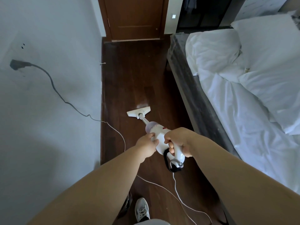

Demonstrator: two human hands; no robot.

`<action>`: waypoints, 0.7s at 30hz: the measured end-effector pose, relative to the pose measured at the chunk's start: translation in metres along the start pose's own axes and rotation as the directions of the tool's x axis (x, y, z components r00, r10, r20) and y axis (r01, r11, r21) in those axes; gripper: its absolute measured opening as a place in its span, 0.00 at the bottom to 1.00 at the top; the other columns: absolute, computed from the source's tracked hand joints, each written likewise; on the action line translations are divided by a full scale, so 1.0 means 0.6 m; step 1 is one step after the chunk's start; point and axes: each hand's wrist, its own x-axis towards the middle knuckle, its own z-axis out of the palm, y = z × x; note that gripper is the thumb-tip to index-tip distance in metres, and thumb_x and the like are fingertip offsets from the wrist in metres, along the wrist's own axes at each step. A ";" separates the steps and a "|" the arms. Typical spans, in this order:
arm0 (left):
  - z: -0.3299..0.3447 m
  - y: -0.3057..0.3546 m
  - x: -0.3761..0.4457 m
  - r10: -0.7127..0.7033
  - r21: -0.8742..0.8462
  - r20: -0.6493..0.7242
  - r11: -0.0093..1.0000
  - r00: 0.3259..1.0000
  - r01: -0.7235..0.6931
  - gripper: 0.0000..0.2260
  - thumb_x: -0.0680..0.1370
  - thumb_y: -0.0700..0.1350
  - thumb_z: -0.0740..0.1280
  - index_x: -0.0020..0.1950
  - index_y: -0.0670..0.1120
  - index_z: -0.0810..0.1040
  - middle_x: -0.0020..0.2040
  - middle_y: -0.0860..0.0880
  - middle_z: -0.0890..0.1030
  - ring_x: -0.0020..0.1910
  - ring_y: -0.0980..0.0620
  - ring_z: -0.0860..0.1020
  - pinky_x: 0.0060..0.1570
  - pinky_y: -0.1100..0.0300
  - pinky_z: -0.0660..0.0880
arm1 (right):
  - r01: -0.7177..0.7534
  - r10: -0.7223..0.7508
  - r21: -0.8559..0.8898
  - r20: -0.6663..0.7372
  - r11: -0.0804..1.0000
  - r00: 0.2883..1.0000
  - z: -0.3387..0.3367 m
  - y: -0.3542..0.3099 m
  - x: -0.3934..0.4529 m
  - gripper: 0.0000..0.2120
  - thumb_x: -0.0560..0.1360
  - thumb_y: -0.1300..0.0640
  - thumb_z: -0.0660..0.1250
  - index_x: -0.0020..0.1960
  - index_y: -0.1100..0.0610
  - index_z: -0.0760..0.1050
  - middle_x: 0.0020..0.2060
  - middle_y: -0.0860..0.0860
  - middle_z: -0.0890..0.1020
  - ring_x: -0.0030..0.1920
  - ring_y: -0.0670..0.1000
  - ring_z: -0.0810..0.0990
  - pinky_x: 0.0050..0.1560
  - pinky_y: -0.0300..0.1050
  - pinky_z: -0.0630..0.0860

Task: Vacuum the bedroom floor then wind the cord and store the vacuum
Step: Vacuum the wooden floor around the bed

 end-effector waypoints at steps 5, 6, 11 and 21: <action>-0.035 0.005 0.037 -0.008 -0.008 0.000 1.000 1.000 0.008 0.22 0.79 0.48 0.63 0.74 0.50 0.67 0.69 0.44 0.74 0.66 0.44 0.75 0.65 0.48 0.73 | -0.018 0.019 0.057 -0.022 0.998 1.000 0.019 -0.038 0.022 0.04 0.75 0.67 0.59 0.43 0.61 0.69 0.26 0.54 0.67 0.25 0.51 0.65 0.31 0.43 0.66; -0.042 0.005 0.045 -0.005 -0.005 0.001 1.000 1.000 0.005 0.22 0.79 0.48 0.63 0.74 0.50 0.67 0.69 0.44 0.74 0.66 0.44 0.75 0.65 0.48 0.73 | -0.018 0.020 0.061 -0.024 0.998 1.000 0.022 -0.045 0.027 0.04 0.75 0.67 0.59 0.43 0.61 0.69 0.26 0.54 0.67 0.25 0.51 0.65 0.32 0.43 0.66; -0.069 0.011 0.085 0.000 -0.015 -0.017 1.000 1.000 0.000 0.22 0.80 0.46 0.63 0.74 0.50 0.67 0.68 0.42 0.75 0.66 0.41 0.75 0.65 0.46 0.73 | 0.001 0.001 0.078 -0.027 0.997 1.000 0.031 -0.078 0.057 0.04 0.75 0.67 0.59 0.41 0.61 0.70 0.26 0.54 0.68 0.25 0.51 0.66 0.33 0.44 0.67; -0.089 0.028 0.142 -0.005 -0.022 -0.039 1.000 0.999 0.004 0.22 0.80 0.46 0.62 0.74 0.49 0.66 0.69 0.41 0.74 0.66 0.41 0.75 0.66 0.47 0.72 | 0.024 -0.023 0.095 -0.008 0.995 1.000 0.030 -0.118 0.104 0.04 0.75 0.67 0.58 0.45 0.62 0.70 0.25 0.54 0.67 0.25 0.51 0.64 0.31 0.43 0.66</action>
